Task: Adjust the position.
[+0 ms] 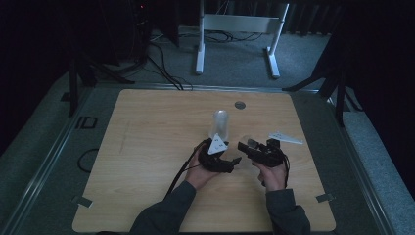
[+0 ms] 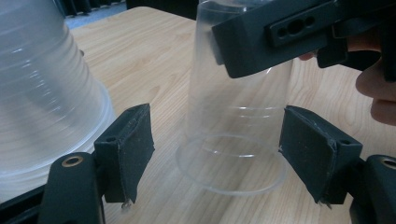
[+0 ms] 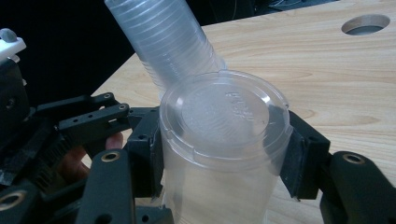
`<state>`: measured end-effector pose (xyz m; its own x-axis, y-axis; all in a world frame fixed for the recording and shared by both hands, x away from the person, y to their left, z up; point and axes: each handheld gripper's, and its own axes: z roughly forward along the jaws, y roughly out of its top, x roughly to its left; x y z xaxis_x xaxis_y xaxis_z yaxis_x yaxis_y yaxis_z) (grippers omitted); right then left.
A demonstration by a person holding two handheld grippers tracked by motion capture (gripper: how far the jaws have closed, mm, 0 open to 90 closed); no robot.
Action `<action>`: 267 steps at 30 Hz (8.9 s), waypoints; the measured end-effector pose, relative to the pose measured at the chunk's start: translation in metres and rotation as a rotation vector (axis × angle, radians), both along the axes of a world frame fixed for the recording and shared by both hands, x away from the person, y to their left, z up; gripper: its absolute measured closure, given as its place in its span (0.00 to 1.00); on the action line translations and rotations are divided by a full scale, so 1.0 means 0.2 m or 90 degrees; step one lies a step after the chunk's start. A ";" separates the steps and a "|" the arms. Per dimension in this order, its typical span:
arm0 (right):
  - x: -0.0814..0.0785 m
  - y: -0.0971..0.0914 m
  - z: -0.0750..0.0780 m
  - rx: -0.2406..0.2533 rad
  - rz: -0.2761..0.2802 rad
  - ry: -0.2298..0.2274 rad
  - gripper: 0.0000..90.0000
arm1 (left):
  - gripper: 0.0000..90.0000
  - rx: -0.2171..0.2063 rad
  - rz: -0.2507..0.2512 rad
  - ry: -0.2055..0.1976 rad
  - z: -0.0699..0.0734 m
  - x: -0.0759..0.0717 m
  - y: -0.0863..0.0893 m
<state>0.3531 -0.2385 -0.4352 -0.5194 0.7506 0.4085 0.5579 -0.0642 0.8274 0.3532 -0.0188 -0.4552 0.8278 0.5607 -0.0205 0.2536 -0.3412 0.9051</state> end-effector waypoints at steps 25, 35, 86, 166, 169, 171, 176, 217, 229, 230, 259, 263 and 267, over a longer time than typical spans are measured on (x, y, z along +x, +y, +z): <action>0.01 -0.02 -0.01 0.091 0.009 0.036 0.47 | 0.26 -0.004 -0.008 -0.008 -0.03 0.00 -0.05; 0.02 -0.03 -0.01 0.133 0.015 0.050 0.47 | 0.25 -0.007 -0.008 -0.005 -0.04 0.00 -0.06; -0.03 -0.11 -0.01 0.104 0.084 0.030 0.38 | 0.30 -0.002 -0.074 0.010 -0.04 -0.01 -0.06; -0.05 -0.20 0.26 -0.447 0.294 -0.026 0.46 | 0.31 0.085 -0.176 0.029 0.02 0.04 0.02; -0.05 -0.19 0.27 -0.462 0.304 -0.024 0.46 | 0.31 0.093 -0.179 0.032 0.02 0.04 0.01; -0.05 -0.19 0.27 -0.467 0.308 -0.024 0.46 | 0.31 0.094 -0.180 0.033 0.01 0.04 0.01; -0.05 -0.17 0.29 -0.497 0.331 -0.025 0.46 | 0.31 0.107 -0.186 0.034 0.01 0.04 0.01; -0.03 -0.02 0.38 -0.625 0.446 0.014 0.41 | 0.31 0.186 -0.219 0.029 0.00 0.03 -0.02; -0.02 0.03 0.38 -0.662 0.478 0.033 0.40 | 0.31 0.214 -0.222 0.009 0.01 0.02 -0.03; -0.02 0.04 0.38 -0.665 0.480 0.036 0.40 | 0.31 0.214 -0.222 0.009 0.01 0.02 -0.03; -0.03 0.11 0.38 -0.704 0.525 0.041 0.38 | 0.31 0.294 -0.225 -0.027 0.05 -0.02 -0.05; -0.03 0.12 0.37 -0.704 0.528 0.038 0.38 | 0.31 0.310 -0.222 -0.036 0.05 -0.03 -0.05; -0.03 0.13 0.35 -0.704 0.533 0.045 0.37 | 0.31 0.326 -0.225 -0.046 0.06 -0.04 -0.06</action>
<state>0.3474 -0.2132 -0.3660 -0.9736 0.1773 -0.1437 0.1474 0.9693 0.1969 0.3450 -0.0309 -0.4441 0.9542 0.1764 0.2416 -0.0099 -0.7887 0.6147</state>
